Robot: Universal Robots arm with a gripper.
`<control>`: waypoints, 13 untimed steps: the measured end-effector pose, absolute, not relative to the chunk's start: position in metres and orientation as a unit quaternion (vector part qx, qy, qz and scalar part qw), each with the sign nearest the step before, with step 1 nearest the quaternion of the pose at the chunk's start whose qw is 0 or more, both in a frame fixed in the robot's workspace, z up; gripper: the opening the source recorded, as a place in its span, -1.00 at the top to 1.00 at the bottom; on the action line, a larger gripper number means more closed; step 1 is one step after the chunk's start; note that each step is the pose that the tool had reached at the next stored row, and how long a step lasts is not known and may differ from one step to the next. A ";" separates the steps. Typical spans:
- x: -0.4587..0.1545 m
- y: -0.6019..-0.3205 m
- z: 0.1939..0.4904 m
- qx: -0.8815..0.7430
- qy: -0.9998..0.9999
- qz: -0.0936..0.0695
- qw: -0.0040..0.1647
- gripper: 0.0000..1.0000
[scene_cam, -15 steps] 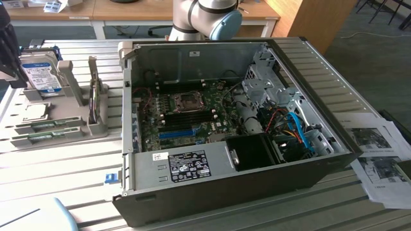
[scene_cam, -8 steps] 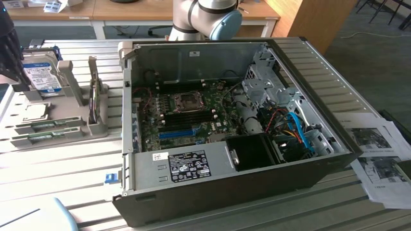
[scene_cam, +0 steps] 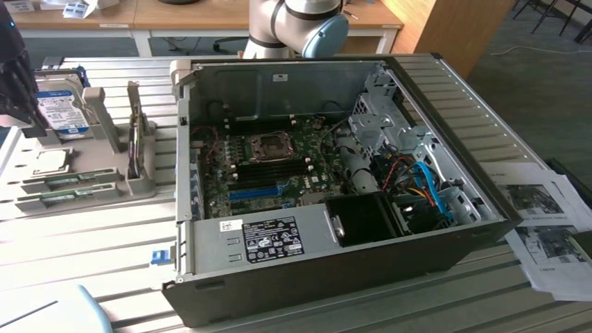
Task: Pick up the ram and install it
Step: 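Pick up the ram and move it above insertion slot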
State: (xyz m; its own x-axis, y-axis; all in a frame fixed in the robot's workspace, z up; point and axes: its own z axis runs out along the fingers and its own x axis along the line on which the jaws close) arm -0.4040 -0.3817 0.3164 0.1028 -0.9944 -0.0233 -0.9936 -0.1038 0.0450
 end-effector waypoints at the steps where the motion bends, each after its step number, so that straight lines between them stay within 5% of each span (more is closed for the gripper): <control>1: -0.404 -0.382 0.315 0.743 -0.669 -0.024 0.009 0.55; 13: -0.404 -0.382 0.287 0.743 -0.669 -0.024 0.009 0.55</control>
State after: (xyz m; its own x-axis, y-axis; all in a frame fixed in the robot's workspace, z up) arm -0.4040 -0.3817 0.2874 0.1028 -0.9944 -0.0232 -0.9936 -0.1038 0.0451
